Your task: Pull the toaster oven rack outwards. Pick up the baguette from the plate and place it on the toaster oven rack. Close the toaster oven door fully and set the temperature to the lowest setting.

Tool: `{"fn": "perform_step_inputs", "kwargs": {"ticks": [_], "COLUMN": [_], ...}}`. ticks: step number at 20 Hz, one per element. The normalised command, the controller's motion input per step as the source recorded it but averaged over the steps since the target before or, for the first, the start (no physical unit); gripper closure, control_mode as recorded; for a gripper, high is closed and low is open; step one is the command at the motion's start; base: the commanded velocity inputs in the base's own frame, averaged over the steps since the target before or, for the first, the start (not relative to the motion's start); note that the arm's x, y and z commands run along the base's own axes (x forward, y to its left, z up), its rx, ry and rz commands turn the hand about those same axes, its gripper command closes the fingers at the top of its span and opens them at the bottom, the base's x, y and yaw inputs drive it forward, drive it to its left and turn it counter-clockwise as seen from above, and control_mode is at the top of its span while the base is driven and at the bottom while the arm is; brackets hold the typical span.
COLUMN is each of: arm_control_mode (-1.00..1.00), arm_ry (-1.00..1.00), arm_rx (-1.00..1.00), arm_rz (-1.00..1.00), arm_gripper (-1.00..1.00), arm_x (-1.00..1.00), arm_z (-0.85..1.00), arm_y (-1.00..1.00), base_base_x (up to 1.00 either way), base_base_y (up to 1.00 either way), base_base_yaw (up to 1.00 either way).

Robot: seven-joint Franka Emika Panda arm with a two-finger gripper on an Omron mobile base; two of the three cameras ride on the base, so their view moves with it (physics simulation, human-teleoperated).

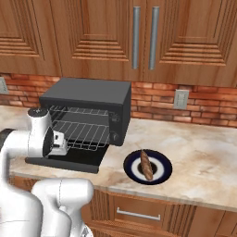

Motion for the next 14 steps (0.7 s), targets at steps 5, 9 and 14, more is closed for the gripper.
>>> {"fn": "perform_step_inputs", "kwargs": {"ticks": [5,9,14], "arm_control_mode": [-1.0,-1.0,-1.0], "arm_ry": [-0.19,-0.11,0.0], "arm_rx": [0.0,0.0,0.0], "arm_rz": [-0.24,-0.32,-0.23], "arm_gripper": [1.0,1.0,1.0], "arm_x": [-0.72,-0.09,-0.02], "arm_z": [0.76,0.33,0.05], "arm_y": [-0.17,-0.38,-0.64], "base_base_x": [0.0,0.0,0.0], "base_base_y": [0.0,0.0,0.0], "base_base_yaw": [0.0,0.0,0.0]}}
